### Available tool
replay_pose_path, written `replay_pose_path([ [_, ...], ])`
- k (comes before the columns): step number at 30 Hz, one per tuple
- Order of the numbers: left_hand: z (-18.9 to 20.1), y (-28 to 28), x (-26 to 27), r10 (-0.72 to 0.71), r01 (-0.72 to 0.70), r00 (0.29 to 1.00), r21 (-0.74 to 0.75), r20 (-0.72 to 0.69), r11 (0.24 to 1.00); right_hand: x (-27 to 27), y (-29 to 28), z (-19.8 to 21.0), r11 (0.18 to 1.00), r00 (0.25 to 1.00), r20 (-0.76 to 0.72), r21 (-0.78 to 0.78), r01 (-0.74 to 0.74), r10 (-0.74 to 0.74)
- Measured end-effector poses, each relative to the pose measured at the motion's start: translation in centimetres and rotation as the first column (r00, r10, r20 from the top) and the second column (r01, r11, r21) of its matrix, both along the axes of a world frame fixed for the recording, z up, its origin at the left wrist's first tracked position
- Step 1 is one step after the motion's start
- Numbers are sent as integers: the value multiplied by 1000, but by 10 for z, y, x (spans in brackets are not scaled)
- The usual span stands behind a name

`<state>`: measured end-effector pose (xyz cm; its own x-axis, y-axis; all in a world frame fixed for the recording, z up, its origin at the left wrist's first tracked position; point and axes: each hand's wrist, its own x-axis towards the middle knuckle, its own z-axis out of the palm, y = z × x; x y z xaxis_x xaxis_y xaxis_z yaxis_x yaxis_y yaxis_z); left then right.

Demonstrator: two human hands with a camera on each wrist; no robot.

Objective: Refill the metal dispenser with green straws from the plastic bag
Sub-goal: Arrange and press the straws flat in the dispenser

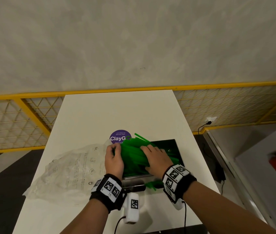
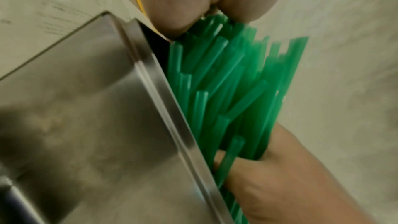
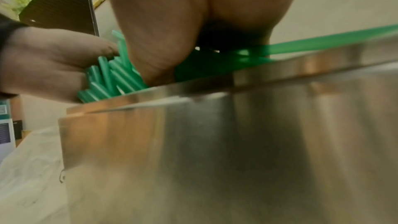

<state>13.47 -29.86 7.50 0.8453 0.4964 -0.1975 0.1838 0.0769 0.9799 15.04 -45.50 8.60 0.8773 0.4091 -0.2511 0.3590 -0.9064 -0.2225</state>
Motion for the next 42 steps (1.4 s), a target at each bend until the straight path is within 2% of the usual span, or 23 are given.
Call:
replay_pose_path([
  [2,1,-4,0,-40,40,999,15,-4,999,0,1,-2,999,1000,-20,-32,2,-2],
  [6,-2,5,0,-286,297,954,161,-89,941,3,-5,-1,998,995,-97,-57,27,-32],
  [9,12,20,-7,-387,399,915,111,-114,910,8,-12,5,999,986,-161,7,52,-50],
  [13,26,30,-21,-327,328,945,93,-22,940,4,-28,17,942,970,-227,297,157,-90],
  [15,19,26,-24,-295,295,955,36,6,955,-7,-34,20,875,978,-178,449,182,-112],
  [17,13,18,-26,-301,301,954,20,15,954,-20,-31,20,841,982,-157,512,174,-107],
  [20,7,9,-26,-306,306,952,2,-14,952,-33,-12,5,918,988,-152,389,83,-25],
  [24,11,7,-26,-288,288,958,26,-14,957,-30,14,-10,958,994,-104,278,64,-36],
  [31,10,2,-30,-246,241,969,113,30,964,-27,25,-12,954,986,-144,273,120,-83],
  [36,-1,-1,-35,-167,159,982,81,93,984,-27,36,-4,960,986,-139,252,124,-90],
  [39,0,4,-33,-139,137,990,54,39,989,-25,45,-2,962,984,-141,234,139,-108],
  [42,2,9,-30,-158,155,987,124,21,980,-26,48,-4,940,982,-125,294,171,-139],
])
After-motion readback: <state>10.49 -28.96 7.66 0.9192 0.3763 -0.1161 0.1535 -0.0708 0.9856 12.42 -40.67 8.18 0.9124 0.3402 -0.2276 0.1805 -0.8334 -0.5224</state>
